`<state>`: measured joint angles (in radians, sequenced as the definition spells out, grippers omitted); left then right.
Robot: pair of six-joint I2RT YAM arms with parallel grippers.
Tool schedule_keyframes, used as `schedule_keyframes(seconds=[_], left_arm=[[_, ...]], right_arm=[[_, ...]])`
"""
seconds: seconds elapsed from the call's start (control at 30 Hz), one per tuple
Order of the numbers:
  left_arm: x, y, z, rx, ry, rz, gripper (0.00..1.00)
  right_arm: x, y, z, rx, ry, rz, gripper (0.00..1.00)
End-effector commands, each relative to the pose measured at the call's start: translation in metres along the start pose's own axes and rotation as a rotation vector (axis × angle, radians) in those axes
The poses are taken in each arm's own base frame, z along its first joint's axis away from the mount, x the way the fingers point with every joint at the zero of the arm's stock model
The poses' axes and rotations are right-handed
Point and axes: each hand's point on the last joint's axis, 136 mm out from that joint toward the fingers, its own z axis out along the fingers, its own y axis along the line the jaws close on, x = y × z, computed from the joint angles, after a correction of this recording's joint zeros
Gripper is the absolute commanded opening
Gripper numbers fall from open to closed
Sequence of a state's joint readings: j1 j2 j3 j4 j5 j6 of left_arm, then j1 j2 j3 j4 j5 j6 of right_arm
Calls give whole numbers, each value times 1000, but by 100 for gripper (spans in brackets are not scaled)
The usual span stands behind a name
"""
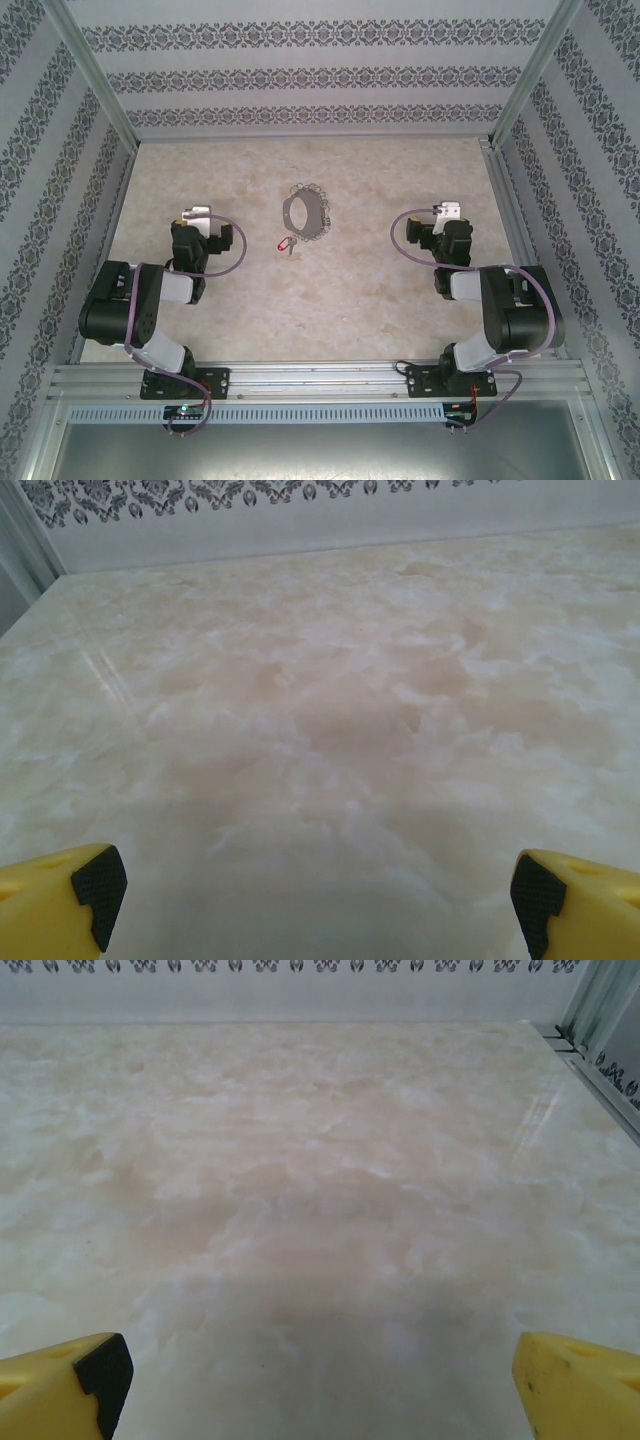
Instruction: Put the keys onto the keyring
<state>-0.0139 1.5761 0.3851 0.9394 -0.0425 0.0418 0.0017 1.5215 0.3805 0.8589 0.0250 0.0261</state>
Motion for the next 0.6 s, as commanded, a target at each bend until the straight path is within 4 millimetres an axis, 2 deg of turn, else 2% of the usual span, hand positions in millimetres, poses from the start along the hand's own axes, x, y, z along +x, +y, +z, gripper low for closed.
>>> schedule_keyframes(seconds=[0.0, 0.57], left_arm=[[4, -5, 4, 57, 24, -47, 100], [5, -4, 3, 51, 29, -45, 100]], right_arm=[[-14, 3, 0, -4, -45, 8, 98], [-14, 0, -4, 18, -55, 9, 98]])
